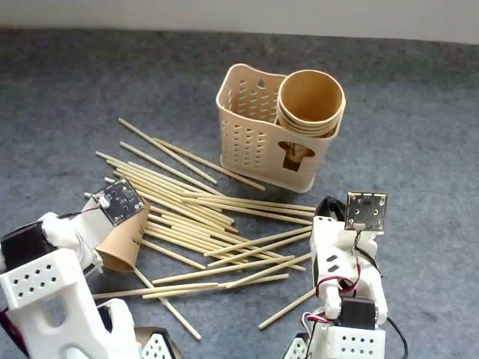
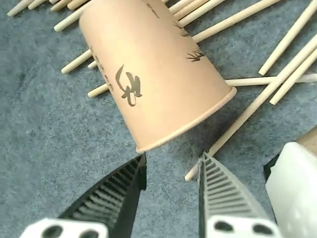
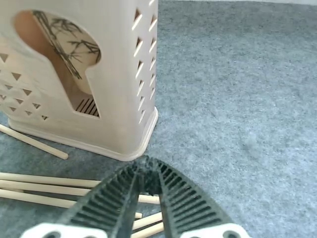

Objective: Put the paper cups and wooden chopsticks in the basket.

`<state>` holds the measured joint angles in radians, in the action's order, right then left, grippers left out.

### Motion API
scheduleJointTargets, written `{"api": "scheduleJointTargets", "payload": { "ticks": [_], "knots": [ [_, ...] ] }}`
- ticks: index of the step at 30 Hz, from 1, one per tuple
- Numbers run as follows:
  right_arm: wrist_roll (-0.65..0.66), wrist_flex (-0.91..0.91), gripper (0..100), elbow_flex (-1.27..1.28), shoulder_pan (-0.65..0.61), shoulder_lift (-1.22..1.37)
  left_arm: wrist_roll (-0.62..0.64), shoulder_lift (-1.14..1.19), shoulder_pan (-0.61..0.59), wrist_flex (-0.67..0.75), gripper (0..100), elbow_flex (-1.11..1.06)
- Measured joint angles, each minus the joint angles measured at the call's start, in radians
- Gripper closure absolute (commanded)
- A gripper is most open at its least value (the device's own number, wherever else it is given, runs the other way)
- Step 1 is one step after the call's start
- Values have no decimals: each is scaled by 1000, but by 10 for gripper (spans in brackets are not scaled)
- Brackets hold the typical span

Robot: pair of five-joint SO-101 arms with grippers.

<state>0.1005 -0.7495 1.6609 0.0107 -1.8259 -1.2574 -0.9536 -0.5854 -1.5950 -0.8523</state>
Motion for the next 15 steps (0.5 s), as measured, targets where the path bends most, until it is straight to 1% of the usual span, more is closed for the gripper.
{"api": "scheduleJointTargets", "payload": {
  "ticks": [3,9,11,15],
  "knots": [
    [0,0,990,0,0,0,-5,-2,8,17,828,-38],
    [0,0,990,0,0,0,-5,-11,78,133,829,-147],
    [0,0,990,0,0,0,-5,-11,103,150,829,-153],
    [0,0,990,0,0,0,81,-11,155,160,829,-153]
  ]
}}
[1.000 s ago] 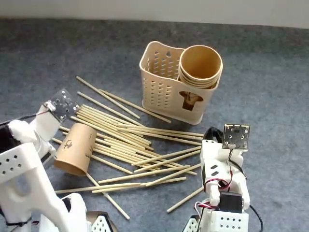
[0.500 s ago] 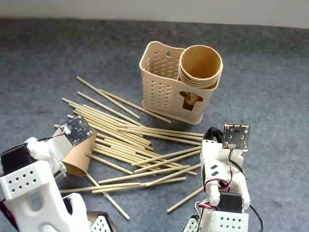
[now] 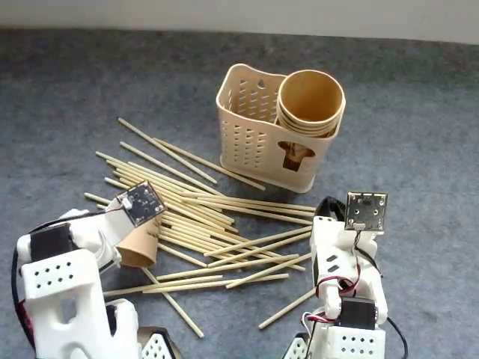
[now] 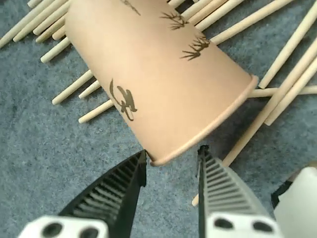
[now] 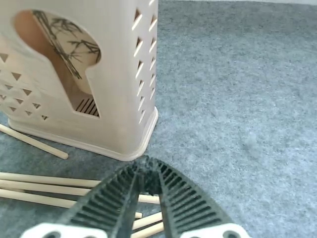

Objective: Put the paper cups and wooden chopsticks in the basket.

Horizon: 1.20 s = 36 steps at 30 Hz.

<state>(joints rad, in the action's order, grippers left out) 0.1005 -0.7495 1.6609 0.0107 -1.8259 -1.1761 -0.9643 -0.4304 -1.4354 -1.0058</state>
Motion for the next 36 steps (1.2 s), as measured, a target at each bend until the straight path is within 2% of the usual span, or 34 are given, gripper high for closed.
{"api": "scheduleJointTargets", "payload": {
  "ticks": [11,21,27,36],
  "knots": [
    [0,0,990,0,0,0,252,0,163,0,829,23],
    [0,0,990,0,0,0,376,0,252,3,830,23],
    [3,0,990,0,0,0,493,0,318,3,913,23],
    [3,0,990,0,0,0,635,0,407,38,987,23]
  ]
}}
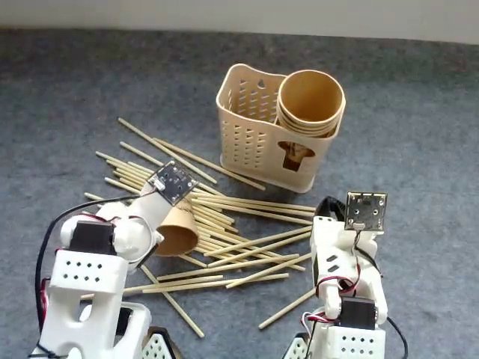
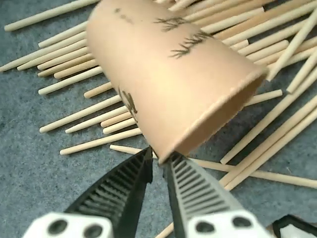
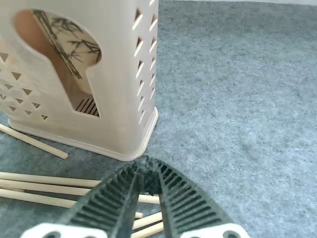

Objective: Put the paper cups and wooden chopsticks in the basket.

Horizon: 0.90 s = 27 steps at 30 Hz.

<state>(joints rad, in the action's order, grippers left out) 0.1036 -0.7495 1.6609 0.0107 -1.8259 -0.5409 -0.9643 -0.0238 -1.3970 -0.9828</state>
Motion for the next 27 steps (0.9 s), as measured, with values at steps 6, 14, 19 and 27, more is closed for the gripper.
{"api": "scheduleJointTargets", "payload": {
  "ticks": [6,14,19,27],
  "knots": [
    [0,0,990,0,0,0,101,0,6,64,995,0],
    [0,0,990,0,0,0,209,0,6,52,995,83],
    [0,0,990,0,0,0,213,0,6,-92,995,235],
    [0,0,990,0,0,0,213,0,72,-336,995,545]
  ]
}}
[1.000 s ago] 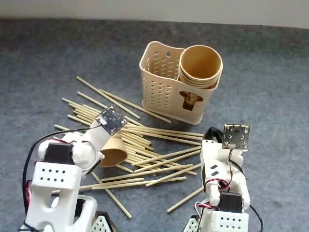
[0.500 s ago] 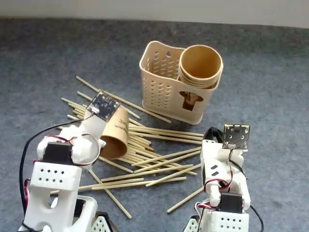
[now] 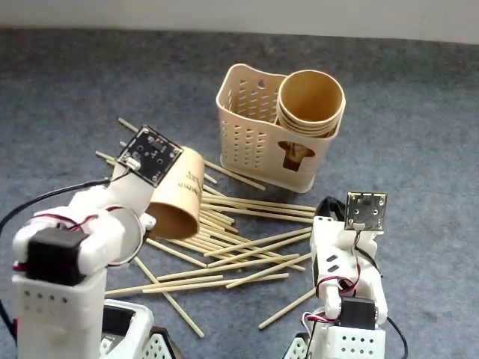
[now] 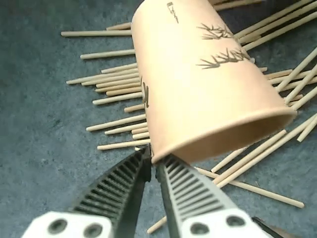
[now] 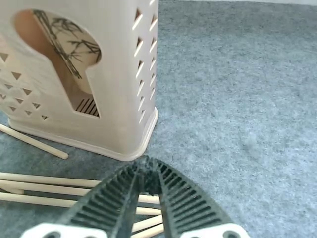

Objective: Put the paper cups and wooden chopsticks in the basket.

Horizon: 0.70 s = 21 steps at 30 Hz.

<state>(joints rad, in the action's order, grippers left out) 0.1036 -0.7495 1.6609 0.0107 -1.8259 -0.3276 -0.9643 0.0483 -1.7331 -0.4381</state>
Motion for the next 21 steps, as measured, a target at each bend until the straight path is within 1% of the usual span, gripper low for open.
{"api": "scheduleJointTargets", "payload": {
  "ticks": [4,9,11,15,21],
  "knots": [
    [0,0,990,0,0,0,6,51,6,-15,995,135],
    [0,0,990,0,0,0,54,272,8,-18,995,315],
    [0,0,990,0,0,0,63,350,29,-18,995,400],
    [0,0,990,0,0,0,133,436,103,-21,995,552],
    [0,0,990,0,0,0,241,500,288,-21,995,744]
  ]
}}
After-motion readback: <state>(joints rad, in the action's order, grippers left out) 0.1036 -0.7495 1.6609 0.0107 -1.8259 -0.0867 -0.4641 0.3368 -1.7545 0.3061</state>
